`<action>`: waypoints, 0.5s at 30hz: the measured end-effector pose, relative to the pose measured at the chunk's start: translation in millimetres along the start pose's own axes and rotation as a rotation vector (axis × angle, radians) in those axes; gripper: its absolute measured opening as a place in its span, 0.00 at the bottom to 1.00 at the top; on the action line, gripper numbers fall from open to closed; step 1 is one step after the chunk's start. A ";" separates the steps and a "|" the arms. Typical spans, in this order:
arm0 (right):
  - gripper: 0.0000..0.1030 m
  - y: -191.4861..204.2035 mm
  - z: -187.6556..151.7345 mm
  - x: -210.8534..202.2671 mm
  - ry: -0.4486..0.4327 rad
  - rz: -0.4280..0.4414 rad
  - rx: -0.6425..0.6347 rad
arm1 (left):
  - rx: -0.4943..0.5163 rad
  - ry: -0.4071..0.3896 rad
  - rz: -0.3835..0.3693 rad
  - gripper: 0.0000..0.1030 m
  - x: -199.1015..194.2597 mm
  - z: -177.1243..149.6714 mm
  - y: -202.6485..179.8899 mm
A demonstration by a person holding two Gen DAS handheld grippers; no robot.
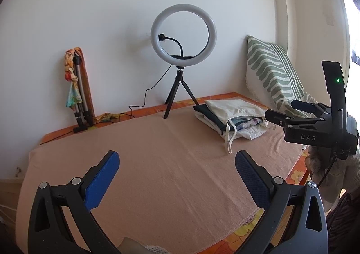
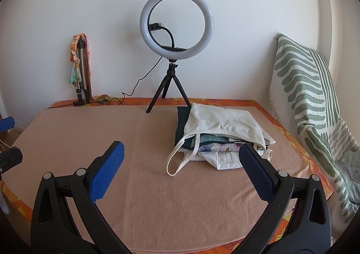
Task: Fold small clothes
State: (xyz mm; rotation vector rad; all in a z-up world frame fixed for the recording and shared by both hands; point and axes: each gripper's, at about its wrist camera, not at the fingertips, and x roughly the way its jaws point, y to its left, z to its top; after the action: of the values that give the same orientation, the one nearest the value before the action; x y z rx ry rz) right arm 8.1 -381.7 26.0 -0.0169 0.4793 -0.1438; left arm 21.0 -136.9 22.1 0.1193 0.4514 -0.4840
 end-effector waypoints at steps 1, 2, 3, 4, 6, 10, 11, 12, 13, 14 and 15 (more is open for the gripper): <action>1.00 0.0 -0.1 -0.2 0.000 -0.001 0.000 | 0.001 0.000 0.000 0.99 0.1 0.0 -0.1; 1.00 0.0 0.1 0.0 0.000 0.000 0.002 | 0.002 -0.001 0.000 0.99 0.1 -0.2 -0.1; 1.00 -0.1 0.2 0.3 0.001 0.001 0.001 | 0.002 -0.001 -0.001 0.99 0.2 -0.2 -0.3; 1.00 0.4 -0.4 0.1 0.001 0.002 0.001 | 0.002 0.000 -0.001 0.99 0.2 -0.2 -0.4; 1.00 0.6 -0.5 0.0 0.001 0.001 0.000 | 0.002 -0.001 -0.002 0.99 0.4 -0.3 -0.5; 1.00 0.6 -0.2 0.2 0.000 0.001 0.001 | -0.009 0.010 -0.007 0.99 1.5 -0.6 -0.5; 1.00 0.5 -0.1 0.5 0.001 0.002 0.002 | -0.009 0.011 -0.005 0.99 1.6 -0.9 -0.4; 1.00 0.5 -0.1 0.7 0.002 0.003 0.002 | -0.006 0.008 -0.005 0.99 1.3 -1.4 -0.5; 1.00 1.4 -0.8 1.0 0.004 0.004 0.002 | -0.004 0.002 -0.011 0.99 0.8 -1.7 -0.6; 1.00 2.5 -1.8 1.2 0.006 0.004 0.002 | -0.004 0.002 -0.018 0.99 0.9 -2.0 -0.1; 1.00 3.2 -2.5 2.0 0.009 0.004 0.001 | -0.006 0.010 -0.025 0.99 2.6 -1.7 0.9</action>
State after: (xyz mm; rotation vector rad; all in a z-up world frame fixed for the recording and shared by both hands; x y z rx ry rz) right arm 9.1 -378.8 22.8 -0.0142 0.4881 -0.1400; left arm 22.8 -136.8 19.4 0.1101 0.4650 -0.5071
